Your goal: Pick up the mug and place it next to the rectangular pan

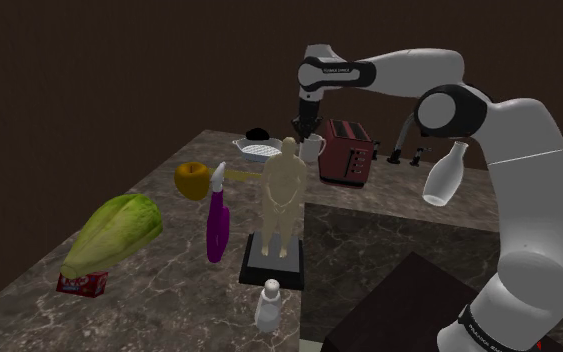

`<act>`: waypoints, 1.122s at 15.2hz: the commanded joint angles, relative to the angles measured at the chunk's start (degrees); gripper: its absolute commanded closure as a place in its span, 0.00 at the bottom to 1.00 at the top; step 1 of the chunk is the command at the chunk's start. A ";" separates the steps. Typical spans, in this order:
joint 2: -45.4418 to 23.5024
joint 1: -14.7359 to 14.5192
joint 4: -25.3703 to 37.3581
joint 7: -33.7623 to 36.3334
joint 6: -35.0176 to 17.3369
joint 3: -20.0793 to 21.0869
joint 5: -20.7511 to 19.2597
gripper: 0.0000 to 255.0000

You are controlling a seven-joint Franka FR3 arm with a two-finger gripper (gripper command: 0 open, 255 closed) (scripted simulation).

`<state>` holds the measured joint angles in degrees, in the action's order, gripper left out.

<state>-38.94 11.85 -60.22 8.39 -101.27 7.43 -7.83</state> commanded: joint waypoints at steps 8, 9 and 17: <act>0.08 0.44 -7.19 0.59 -6.99 -0.14 -0.24 1.00; -0.03 0.47 -7.78 0.65 -7.69 -0.16 -0.27 1.00; -0.96 0.57 -10.79 1.00 -11.60 -0.26 -0.50 1.00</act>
<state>-39.29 12.31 -70.63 9.37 -112.76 7.33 -8.28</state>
